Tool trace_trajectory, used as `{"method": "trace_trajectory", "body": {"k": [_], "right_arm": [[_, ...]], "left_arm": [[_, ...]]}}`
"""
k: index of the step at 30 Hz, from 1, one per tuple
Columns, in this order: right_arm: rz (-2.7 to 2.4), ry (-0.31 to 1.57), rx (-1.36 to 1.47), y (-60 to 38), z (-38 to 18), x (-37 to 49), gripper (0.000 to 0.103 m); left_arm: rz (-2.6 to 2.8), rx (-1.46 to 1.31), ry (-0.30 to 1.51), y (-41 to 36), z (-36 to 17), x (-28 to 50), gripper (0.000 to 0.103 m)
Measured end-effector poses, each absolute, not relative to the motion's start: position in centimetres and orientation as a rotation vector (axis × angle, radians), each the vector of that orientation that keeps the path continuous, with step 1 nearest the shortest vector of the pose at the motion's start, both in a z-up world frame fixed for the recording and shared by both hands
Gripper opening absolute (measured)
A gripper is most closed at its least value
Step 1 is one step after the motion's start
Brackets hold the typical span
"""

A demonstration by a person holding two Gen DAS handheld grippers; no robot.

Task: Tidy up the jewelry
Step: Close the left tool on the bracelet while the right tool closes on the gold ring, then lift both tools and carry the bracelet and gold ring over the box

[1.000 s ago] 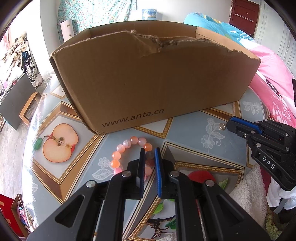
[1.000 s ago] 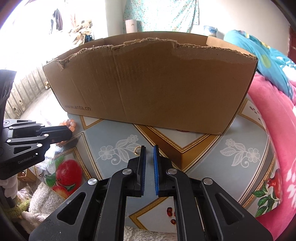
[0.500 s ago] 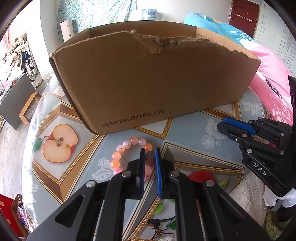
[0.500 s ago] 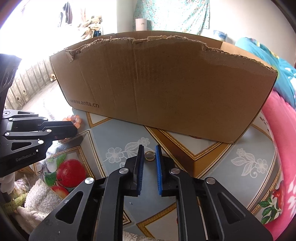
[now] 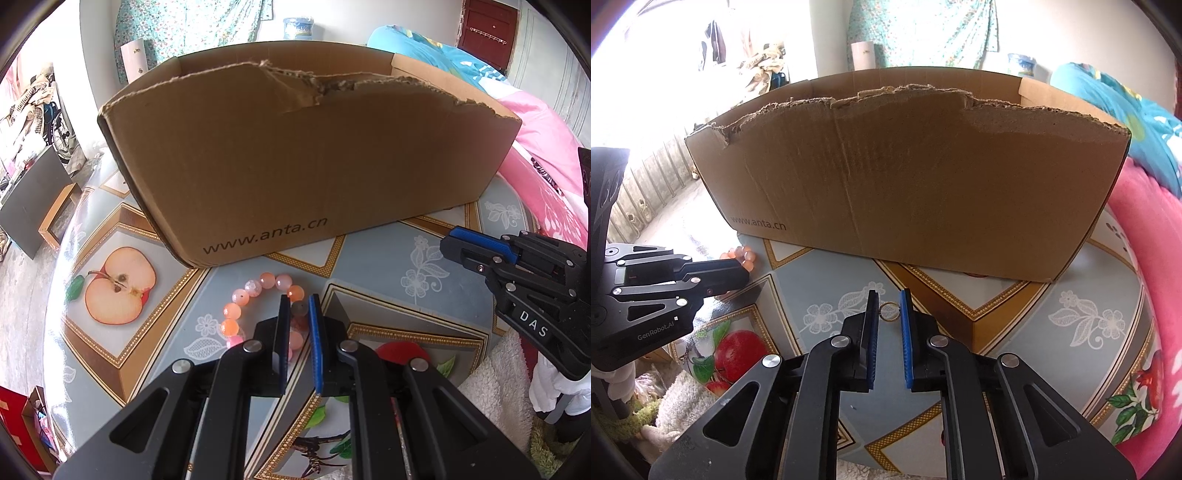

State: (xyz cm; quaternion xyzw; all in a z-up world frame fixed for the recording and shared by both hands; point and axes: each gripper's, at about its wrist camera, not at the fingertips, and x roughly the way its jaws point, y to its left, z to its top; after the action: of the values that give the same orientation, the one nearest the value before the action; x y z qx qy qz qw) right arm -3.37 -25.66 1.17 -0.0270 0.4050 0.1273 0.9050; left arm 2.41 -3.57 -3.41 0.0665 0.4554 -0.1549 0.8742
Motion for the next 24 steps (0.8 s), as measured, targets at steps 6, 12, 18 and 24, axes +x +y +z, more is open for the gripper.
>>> {"method": "trace_trajectory", "body": {"k": [6,12,18,24], "right_arm": [[0.262,0.839,-0.030,-26.6,1.9,-3.8,0.010],[0.262,0.841,-0.018,-27.4,2.0,-3.9,0.010],[0.264,0.842,-0.013,-27.7,1.8,-3.9,0.010],[0.269,0.842,-0.008,-28.0,1.9,-3.8,0.010]], "left_arm": [[-0.322,0.147,0.951,-3.7,-3.4,2.6,0.010],[-0.320,0.153,0.949,-3.9,-3.4,2.5,0.010],[-0.319,0.156,0.949,-4.0,-3.4,2.5,0.010],[-0.320,0.155,0.946,-4.0,-3.4,2.5,0.010]]}}
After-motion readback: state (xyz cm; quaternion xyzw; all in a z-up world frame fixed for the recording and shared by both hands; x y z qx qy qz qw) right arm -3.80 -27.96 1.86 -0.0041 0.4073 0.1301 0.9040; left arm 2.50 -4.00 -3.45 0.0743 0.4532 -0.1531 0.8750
